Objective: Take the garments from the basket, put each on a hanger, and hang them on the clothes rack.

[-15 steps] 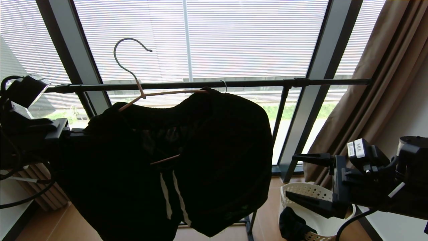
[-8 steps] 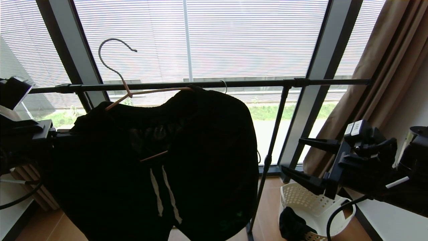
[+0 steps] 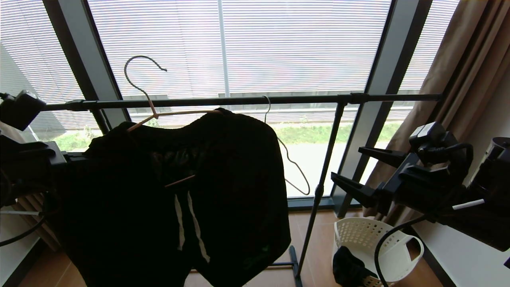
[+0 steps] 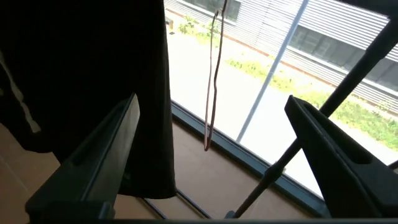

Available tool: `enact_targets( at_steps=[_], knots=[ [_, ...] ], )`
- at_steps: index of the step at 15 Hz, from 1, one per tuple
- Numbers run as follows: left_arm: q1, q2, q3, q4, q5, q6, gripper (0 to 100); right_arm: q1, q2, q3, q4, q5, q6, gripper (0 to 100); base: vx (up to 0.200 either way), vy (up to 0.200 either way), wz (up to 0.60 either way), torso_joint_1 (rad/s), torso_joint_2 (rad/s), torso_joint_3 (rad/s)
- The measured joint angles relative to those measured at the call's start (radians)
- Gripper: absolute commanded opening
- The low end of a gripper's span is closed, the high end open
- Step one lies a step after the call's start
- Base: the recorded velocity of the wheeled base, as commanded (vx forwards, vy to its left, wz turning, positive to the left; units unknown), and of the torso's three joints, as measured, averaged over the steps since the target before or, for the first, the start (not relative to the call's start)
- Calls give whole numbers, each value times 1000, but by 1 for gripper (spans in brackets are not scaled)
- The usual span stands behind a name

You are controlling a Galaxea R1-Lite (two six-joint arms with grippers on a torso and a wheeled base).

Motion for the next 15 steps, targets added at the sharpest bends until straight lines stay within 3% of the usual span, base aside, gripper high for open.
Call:
enact_targets(
  at_steps=[3,7,15],
  knots=[
    [-52,1,1,-1,159,1,0,1,9,-9,0,-25,0,100,0,0,0,0,0,0],
    [-188,26,-4,-10,361,-7,0,10,21,-11,-1,-28,0,100,0,0,0,0,0,0],
    [-336,141,-16,-175,640,-122,0,12,44,-9,-2,-29,0,100,0,0,0,0,0,0]
  ],
)
